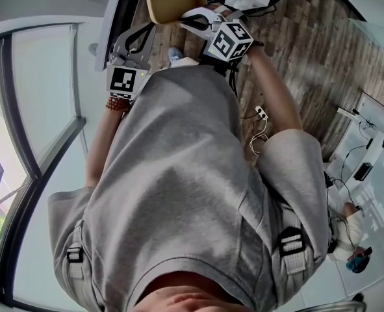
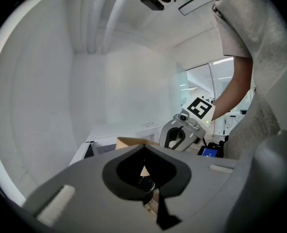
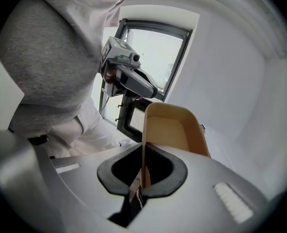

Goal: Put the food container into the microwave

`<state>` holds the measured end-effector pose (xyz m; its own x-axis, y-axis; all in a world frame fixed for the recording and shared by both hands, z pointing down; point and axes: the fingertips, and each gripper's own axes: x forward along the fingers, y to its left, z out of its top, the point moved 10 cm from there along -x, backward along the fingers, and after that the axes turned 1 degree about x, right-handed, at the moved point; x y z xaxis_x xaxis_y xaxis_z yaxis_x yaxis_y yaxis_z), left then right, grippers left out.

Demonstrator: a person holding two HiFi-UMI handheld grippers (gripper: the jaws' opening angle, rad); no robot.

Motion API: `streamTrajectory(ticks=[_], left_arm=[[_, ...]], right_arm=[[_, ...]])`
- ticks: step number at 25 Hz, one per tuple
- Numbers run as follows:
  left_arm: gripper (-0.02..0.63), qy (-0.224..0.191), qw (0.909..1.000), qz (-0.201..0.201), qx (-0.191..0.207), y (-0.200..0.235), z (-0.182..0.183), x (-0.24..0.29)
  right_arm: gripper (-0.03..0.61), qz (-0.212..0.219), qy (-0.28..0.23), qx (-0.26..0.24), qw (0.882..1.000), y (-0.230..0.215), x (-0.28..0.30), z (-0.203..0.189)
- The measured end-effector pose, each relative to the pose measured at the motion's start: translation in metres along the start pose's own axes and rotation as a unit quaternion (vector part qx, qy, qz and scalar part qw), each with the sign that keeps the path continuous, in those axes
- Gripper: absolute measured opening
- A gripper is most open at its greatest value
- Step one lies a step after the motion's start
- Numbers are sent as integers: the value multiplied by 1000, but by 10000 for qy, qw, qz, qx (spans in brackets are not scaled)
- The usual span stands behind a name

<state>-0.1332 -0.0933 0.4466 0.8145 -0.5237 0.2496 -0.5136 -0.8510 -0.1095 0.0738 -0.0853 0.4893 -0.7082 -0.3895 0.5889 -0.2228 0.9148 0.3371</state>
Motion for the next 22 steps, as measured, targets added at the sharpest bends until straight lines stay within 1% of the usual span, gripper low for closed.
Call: streamTrajectory(ticks=[10, 22], left_arm=[[2, 46, 9999, 92, -47, 0, -7, -11], [2, 48, 9997, 205, -85, 1, -7, -23]], right_arm=[[26, 299, 269, -36, 9992, 8, 32, -12], [27, 59, 680, 7, 9977, 3, 45, -29]])
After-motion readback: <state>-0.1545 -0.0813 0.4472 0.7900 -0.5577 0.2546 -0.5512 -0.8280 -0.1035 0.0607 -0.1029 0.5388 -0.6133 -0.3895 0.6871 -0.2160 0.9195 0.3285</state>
